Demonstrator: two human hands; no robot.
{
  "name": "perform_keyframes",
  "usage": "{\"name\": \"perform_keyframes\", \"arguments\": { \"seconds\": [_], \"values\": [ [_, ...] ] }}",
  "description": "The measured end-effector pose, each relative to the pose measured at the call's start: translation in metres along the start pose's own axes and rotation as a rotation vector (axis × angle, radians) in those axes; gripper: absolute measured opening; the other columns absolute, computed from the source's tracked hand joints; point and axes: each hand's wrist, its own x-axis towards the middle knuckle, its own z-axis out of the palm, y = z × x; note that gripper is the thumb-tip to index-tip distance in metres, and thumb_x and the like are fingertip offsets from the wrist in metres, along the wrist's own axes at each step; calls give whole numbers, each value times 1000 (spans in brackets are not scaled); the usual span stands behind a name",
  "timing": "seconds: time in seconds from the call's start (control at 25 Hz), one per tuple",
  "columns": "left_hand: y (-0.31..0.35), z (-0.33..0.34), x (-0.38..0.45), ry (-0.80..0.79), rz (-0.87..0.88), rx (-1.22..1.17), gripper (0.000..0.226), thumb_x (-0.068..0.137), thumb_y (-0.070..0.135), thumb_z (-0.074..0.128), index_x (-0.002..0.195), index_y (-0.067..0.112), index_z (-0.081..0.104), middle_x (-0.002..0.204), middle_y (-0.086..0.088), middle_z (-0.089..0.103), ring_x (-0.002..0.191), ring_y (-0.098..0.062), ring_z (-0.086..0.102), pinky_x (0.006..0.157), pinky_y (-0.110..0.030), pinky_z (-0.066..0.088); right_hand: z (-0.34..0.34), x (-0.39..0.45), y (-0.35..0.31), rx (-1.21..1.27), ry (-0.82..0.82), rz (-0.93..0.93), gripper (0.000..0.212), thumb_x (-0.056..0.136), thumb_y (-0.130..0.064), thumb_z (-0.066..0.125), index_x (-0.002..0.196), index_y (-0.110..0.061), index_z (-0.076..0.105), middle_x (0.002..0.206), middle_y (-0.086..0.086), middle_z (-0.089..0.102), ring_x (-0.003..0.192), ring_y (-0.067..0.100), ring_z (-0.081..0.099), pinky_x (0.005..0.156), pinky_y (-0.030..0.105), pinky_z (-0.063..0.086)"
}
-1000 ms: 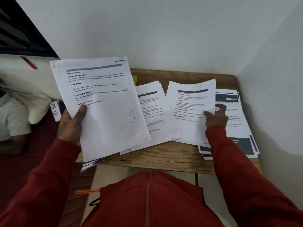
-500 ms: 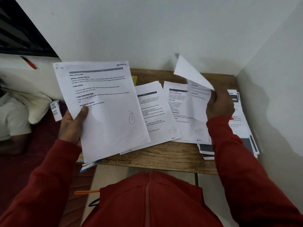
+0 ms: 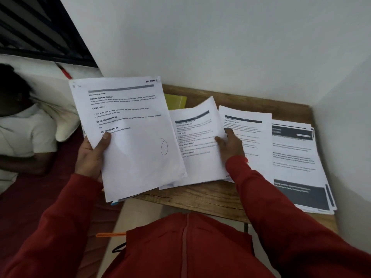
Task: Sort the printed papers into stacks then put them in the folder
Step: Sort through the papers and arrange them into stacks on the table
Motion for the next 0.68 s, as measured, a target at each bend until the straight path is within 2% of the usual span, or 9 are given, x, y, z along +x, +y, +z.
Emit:
{"name": "perform_keyframes", "arguments": {
  "seconds": [0.08, 0.2, 0.32, 0.44, 0.52, 0.56, 0.68],
  "values": [
    [0, -4, -1, 10, -2, -2, 40, 97, 14, 54, 136, 5, 49, 113, 1, 69, 92, -11, 69, 79, -29, 59, 6, 0, 7, -66, 10, -19, 51, 90, -36, 63, 134, -15, 49, 124, 15, 58, 114, 34, 53, 96, 44, 45],
    [-1, -4, 0, 4, -6, -6, 41, 97, 14, 53, 137, 5, 48, 111, 4, 70, 91, -9, 69, 78, -28, 58, -13, 3, 17, -169, 237, -20, 50, 91, -38, 59, 136, -17, 48, 121, 17, 57, 112, 36, 50, 94, 47, 44],
    [-4, 3, 2, -17, -22, -11, 38, 98, 12, 53, 135, 6, 50, 109, 5, 71, 91, -10, 69, 79, -28, 58, -51, 2, 39, -297, 391, 207, 55, 90, -41, 60, 137, -19, 43, 133, 19, 47, 119, 41, 43, 98, 52, 36],
    [-8, 14, 5, -55, -27, 5, 34, 97, 12, 53, 131, 9, 54, 108, 6, 72, 91, -10, 69, 80, -28, 58, -75, -6, 61, -358, 274, 459, 73, 83, -50, 67, 141, -20, 35, 140, 19, 37, 126, 42, 34, 102, 55, 28],
    [-10, 21, 6, -87, -27, 22, 35, 97, 12, 53, 132, 9, 53, 107, 7, 72, 91, -9, 69, 80, -28, 58, -77, -9, 72, -299, 195, 490, 69, 82, -47, 69, 139, -24, 37, 137, 16, 44, 126, 40, 36, 102, 52, 26],
    [-11, 24, 7, -101, -28, 29, 36, 97, 12, 53, 133, 7, 52, 108, 6, 72, 91, -10, 69, 80, -28, 58, -77, -9, 76, -224, 208, 487, 63, 82, -42, 70, 135, -27, 39, 131, 15, 52, 124, 38, 41, 101, 50, 26],
    [-13, 30, 10, -125, -30, 34, 40, 97, 14, 54, 135, 5, 50, 113, 2, 69, 93, -13, 69, 81, -31, 58, -84, -14, 75, 18, 375, 454, 45, 84, -32, 69, 123, -28, 46, 111, 13, 66, 107, 38, 58, 95, 46, 37]
  ]
}}
